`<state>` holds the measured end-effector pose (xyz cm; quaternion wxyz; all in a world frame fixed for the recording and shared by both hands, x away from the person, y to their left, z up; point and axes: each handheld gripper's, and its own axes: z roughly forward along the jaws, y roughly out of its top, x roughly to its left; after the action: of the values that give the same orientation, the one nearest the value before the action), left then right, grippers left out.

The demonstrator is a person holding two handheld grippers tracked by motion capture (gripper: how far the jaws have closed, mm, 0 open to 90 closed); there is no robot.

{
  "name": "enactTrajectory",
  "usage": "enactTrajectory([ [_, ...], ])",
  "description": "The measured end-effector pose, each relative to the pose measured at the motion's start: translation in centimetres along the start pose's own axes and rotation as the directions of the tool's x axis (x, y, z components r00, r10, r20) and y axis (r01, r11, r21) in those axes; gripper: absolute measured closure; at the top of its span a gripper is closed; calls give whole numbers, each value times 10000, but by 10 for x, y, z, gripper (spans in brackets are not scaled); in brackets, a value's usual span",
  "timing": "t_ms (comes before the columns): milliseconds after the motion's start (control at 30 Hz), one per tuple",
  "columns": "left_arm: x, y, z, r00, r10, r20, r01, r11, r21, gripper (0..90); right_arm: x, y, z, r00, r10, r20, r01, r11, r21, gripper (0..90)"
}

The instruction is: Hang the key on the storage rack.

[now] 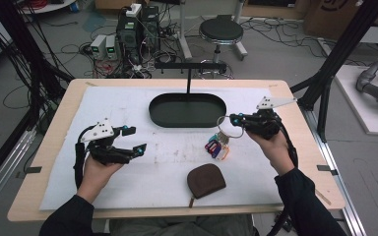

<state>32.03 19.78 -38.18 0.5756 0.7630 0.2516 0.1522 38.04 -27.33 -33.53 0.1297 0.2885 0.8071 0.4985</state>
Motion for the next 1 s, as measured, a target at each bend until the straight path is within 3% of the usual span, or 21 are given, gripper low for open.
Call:
enactTrajectory([
  [400,-2,2,-1,9999,91,99,-88,9995,-305,234,-16,39,-6,9993,-270,241,278,9991,-324,880],
  [667,-6,4,1,9996,174,205,-166,9990,-409,234,-17,59,-2,9979,-635,140,643,9961,-598,879],
  [1000,-12,4,12,9981,510,337,-506,9986,-135,234,-27,81,8,9948,-1010,152,1019,9909,-876,880],
])
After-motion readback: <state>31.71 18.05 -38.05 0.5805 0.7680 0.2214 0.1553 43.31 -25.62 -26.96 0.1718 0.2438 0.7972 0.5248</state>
